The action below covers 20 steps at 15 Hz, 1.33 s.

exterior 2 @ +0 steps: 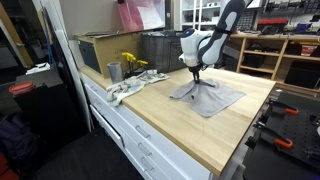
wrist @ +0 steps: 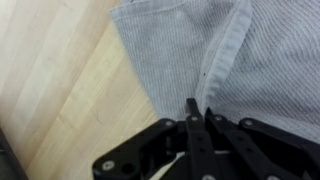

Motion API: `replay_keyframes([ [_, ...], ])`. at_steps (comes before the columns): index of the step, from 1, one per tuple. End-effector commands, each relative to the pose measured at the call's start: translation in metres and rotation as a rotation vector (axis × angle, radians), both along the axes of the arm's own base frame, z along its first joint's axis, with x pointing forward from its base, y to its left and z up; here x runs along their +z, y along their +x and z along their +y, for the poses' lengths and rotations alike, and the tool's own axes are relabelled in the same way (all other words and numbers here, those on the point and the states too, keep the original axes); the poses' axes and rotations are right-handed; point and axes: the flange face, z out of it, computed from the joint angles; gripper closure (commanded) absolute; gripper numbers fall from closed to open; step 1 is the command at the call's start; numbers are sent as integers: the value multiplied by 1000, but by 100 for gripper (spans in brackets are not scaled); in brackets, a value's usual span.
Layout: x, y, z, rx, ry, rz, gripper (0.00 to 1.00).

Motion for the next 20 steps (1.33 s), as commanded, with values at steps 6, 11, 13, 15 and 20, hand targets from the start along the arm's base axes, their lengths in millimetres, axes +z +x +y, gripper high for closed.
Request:
replay_keyframes([
  [6, 41, 46, -39, 21, -127, -93, 99],
  [11, 75, 93, -49, 119, -284, -216, 94],
  [13, 80, 102, -50, 171, -370, -249, 69],
  [15, 83, 105, -50, 231, -454, -289, 59],
  [20, 83, 95, -50, 313, -624, -396, 22],
])
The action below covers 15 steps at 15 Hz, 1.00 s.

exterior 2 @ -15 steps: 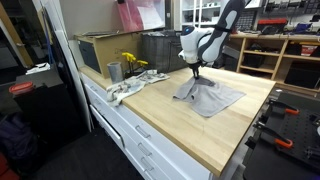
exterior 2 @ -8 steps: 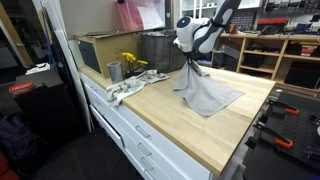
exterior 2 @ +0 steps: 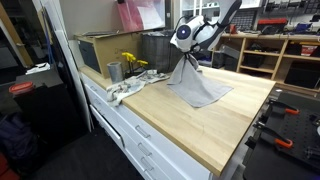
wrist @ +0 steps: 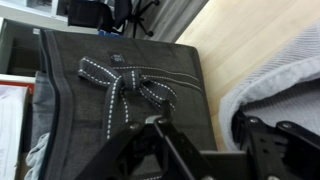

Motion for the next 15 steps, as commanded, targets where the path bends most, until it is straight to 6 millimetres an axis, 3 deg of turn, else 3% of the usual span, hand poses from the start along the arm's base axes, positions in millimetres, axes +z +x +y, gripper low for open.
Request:
replay_keyframes([
  [1, 5, -7, 1, 2, -80, -78, 15],
  [3, 4, -17, 10, -57, 66, -7, 1],
  [4, 4, -18, 16, -65, 112, 10, 0],
  [9, 22, -28, 39, -156, 378, 133, 0],
  [15, 39, -44, 51, -301, 727, 247, 0],
])
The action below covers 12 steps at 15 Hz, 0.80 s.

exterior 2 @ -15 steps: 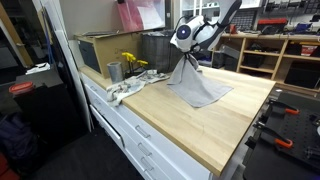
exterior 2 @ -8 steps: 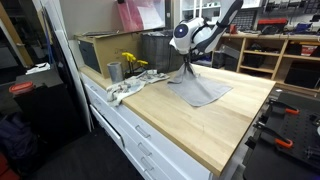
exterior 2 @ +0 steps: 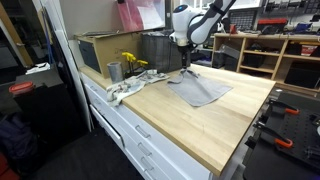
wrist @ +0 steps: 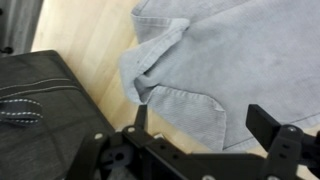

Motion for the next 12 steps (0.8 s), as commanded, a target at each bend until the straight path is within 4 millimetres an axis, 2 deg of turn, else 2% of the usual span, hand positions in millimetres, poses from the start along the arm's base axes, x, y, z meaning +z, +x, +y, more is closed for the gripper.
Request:
replay_keyframes([
  [1, 9, -22, 2, -73, 183, 70, 0],
  [3, 0, -35, 9, -129, 293, 117, 0],
  [6, -25, -56, 33, -212, 436, 193, 0],
  [9, -51, -74, 55, -261, 481, 242, 0],
  [12, -71, -92, 64, -277, 457, 278, 0],
])
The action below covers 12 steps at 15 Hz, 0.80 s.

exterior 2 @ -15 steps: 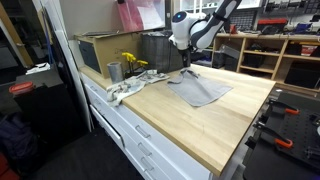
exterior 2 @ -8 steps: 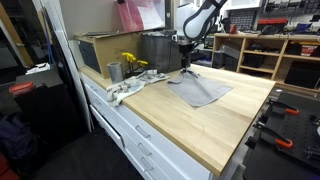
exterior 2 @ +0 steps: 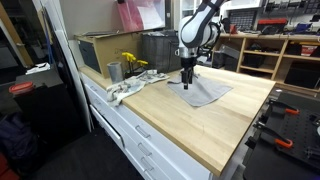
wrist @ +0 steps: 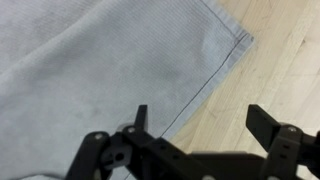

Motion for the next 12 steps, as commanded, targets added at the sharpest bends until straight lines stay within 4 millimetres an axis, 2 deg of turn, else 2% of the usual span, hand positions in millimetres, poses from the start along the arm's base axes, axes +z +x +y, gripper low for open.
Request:
replay_keyframes([
  [1, -16, -24, 4, -20, -18, 52, 0],
  [6, -41, -39, 5, -16, -8, 112, 0],
  [7, -44, -39, 4, -15, -13, 113, 25],
  [8, -47, -38, 2, -14, -17, 113, 26],
  [12, -54, -38, -7, -20, -21, 117, 58],
])
